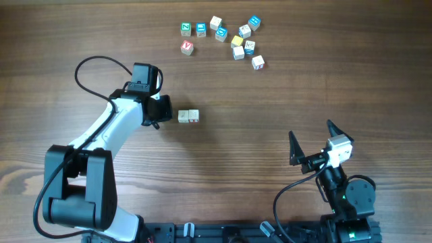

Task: Form a horizontal line

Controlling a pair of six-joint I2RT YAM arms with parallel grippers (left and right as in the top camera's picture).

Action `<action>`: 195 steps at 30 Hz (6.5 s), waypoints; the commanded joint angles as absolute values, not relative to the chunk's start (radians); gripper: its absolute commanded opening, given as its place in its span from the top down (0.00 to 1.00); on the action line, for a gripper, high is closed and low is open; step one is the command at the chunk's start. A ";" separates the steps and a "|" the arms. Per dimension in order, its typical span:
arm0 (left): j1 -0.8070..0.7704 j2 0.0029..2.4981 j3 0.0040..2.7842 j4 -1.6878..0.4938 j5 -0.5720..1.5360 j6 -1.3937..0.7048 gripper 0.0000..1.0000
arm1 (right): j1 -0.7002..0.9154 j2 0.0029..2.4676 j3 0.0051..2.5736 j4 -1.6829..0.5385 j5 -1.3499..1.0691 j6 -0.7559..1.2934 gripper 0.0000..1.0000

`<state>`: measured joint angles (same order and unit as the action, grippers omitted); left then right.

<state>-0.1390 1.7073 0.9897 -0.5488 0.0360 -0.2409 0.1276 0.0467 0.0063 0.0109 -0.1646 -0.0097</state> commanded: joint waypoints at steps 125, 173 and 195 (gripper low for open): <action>-0.070 1.716 0.961 -0.550 0.078 -0.345 0.96 | 0.123 0.043 0.006 0.013 -0.178 -0.020 0.00; -0.077 1.716 0.961 -0.497 0.080 -0.295 0.96 | 0.123 0.043 0.006 0.013 -0.178 -0.019 0.00; -0.077 1.717 0.961 -0.540 0.125 -0.296 0.96 | 0.123 0.043 0.006 0.013 -0.178 -0.019 0.00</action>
